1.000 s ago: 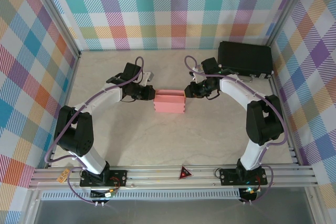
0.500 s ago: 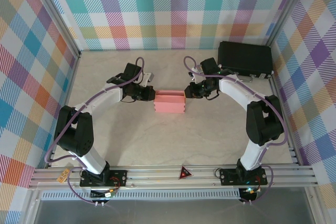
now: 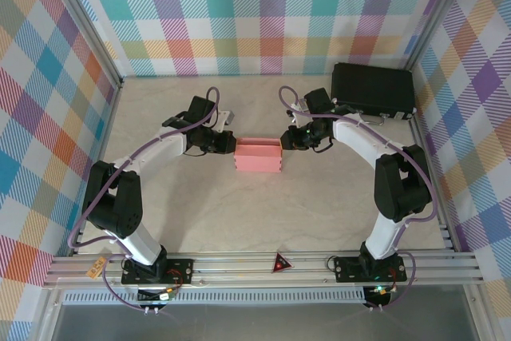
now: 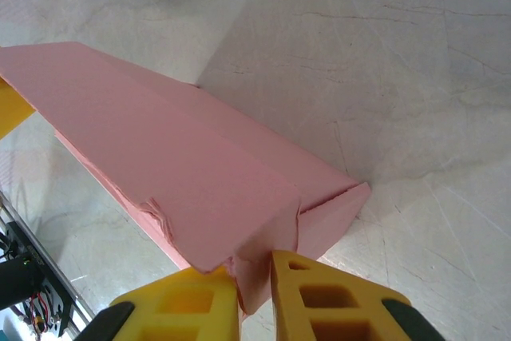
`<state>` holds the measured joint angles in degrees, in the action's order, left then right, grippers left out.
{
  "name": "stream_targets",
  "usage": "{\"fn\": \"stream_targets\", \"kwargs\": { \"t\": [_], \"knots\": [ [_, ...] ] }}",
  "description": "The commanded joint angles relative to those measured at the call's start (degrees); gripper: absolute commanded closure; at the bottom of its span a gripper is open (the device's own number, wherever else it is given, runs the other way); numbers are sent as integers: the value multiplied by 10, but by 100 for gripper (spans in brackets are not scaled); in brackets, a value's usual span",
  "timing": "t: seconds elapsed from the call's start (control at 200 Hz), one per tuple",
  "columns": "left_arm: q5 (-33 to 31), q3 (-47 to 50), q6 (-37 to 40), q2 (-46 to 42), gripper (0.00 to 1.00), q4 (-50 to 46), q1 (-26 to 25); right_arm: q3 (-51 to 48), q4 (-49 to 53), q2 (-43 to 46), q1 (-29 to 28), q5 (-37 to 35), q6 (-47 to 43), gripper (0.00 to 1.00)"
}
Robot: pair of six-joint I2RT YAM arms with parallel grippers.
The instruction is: Fold the paper box
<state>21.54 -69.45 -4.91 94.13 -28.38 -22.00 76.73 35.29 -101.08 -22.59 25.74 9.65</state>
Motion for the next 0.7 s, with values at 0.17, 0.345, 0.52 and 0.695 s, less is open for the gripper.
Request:
{"fn": "stream_targets", "kwargs": {
  "t": [0.17, 0.345, 0.52, 0.695],
  "knots": [
    [-7, 7, 5, -10, 88, -18, -4, 0, 28, 17, -4, -19, -10, 79],
    [-4, 3, 5, -15, 81, -17, -3, -1, 26, 22, -4, -25, -9, 78],
    [-7, 2, 5, -21, 76, -17, -3, 3, 31, 27, -4, -30, -10, 76],
    [-13, 4, 5, -26, 73, -15, -3, 10, 38, 27, -4, -34, -16, 76]
  ]
}}
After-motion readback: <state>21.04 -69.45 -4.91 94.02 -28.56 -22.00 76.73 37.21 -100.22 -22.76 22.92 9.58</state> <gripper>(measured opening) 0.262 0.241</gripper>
